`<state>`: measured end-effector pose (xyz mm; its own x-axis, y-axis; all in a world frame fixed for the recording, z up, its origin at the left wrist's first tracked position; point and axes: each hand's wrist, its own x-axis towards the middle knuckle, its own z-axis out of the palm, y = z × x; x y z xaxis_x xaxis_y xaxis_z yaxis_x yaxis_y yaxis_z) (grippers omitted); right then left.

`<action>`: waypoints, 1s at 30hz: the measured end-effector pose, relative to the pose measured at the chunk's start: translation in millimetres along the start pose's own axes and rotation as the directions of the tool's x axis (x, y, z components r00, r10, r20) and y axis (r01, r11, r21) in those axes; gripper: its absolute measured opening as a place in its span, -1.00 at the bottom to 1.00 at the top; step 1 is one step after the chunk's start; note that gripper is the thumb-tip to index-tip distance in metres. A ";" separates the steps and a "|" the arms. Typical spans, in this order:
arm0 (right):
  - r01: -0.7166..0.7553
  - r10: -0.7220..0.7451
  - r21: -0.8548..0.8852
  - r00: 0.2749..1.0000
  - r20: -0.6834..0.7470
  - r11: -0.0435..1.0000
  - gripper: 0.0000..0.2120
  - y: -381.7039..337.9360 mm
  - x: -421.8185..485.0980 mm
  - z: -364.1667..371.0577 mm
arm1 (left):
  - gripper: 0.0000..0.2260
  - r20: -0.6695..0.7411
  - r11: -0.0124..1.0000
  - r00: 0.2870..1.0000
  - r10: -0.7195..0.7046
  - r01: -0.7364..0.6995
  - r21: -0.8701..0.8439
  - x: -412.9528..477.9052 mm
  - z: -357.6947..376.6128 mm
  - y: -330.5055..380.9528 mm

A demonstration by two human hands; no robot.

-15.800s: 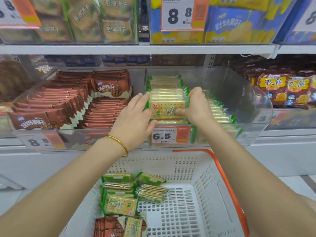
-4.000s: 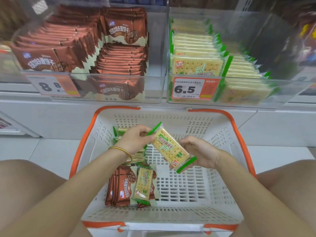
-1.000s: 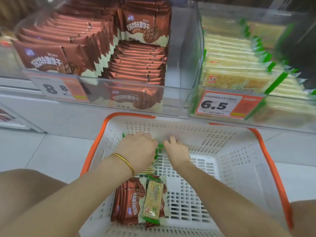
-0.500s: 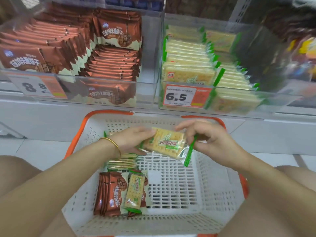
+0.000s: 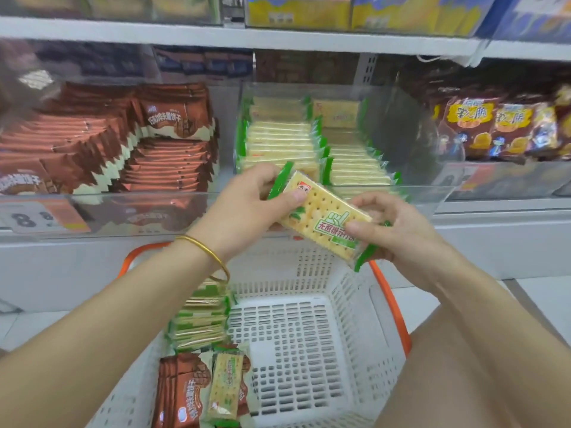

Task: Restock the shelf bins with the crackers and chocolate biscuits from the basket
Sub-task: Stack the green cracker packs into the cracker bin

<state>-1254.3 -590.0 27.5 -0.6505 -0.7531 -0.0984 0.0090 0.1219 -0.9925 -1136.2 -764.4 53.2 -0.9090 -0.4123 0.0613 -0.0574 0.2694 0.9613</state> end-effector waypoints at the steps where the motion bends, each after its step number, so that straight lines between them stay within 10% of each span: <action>1: 0.040 -0.038 0.031 0.997 -0.062 0.999 -0.61 -8.0 1.4 -3.6 | -0.86 -0.016 0.999 0.999 0.035 -0.035 0.019 7.1 2.9 9.3; 5: 0.245 -0.274 -0.121 0.851 -0.448 0.962 -0.71 -40.1 25.3 -31.6 | -0.79 -0.158 0.935 0.958 0.238 -0.181 0.306 47.3 7.0 28.4; 9: 0.054 -0.528 -0.632 0.607 -0.594 0.773 -0.74 -50.2 71.8 -50.6 | -0.67 -0.059 0.661 0.930 0.363 -0.213 0.719 87.9 -0.5 20.9; 16: -0.036 -0.457 -0.729 0.757 -0.467 0.684 -0.68 -34.9 196.8 -67.7 | -0.42 0.083 0.411 0.978 0.193 -0.158 0.898 114.4 2.2 2.3; 21: 0.081 -0.441 -0.680 0.815 -0.376 0.729 -0.70 -25.8 247.4 -85.4 | -0.28 0.119 0.425 0.974 0.194 -0.193 0.885 119.8 -1.3 -7.4; 30: -0.157 -0.371 -0.795 0.820 -0.436 0.586 -0.59 -13.7 277.6 -89.0 | -0.40 0.121 0.461 0.977 0.174 -0.189 0.867 120.4 0.0 -6.7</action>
<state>-1502.6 -743.2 20.3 -0.8676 -0.3809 0.3196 -0.4962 0.7038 -0.5084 -1245.2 -815.8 54.1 -0.9484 -0.2507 0.1942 -0.2122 0.9568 0.1988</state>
